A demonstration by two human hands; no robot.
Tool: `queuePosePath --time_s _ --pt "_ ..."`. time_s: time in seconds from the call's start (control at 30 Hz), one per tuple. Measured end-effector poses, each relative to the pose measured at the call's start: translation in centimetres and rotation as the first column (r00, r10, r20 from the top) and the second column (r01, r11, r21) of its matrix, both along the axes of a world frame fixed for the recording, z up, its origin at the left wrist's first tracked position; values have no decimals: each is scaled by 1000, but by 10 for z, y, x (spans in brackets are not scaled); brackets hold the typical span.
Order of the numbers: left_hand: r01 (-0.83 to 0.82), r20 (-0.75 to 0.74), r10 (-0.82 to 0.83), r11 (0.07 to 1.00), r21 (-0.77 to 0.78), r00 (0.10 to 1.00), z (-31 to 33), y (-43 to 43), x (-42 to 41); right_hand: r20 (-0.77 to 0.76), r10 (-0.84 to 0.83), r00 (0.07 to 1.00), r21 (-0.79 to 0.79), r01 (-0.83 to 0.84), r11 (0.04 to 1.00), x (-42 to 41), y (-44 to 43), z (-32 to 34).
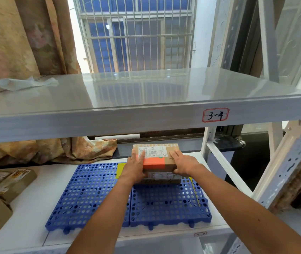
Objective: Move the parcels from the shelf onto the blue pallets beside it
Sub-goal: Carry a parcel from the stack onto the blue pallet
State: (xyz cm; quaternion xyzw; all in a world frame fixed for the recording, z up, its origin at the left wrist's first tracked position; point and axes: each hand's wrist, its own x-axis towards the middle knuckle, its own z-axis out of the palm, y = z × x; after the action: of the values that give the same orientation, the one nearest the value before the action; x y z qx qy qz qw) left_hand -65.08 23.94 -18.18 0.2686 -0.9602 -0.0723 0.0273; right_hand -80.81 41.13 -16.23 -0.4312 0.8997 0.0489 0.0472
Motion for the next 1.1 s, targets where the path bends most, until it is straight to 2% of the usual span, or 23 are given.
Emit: queuePosePath --time_s 0.13,0.3,0.47,0.6,0.9,1.1 --pt "65 6 -65 997 49 998 2 -17 9 -18 -8 1000 12 8 1000 3 1 2" --pt "18 31 -20 998 55 999 11 -30 24 -27 -26 999 28 27 999 10 -1 4" --pt "-17 -8 17 1000 26 1000 24 -49 41 -21 -53 998 77 55 996 16 -6 11" --pt "-5 12 4 998 59 1000 29 -53 54 -79 -78 994 107 86 991 31 -9 20" --pt "67 -12 -66 989 135 998 17 -41 72 -78 -182 980 -5 183 983 66 8 23" --pt "98 19 -100 989 113 995 24 -24 87 -64 -179 982 -71 175 982 100 45 14"
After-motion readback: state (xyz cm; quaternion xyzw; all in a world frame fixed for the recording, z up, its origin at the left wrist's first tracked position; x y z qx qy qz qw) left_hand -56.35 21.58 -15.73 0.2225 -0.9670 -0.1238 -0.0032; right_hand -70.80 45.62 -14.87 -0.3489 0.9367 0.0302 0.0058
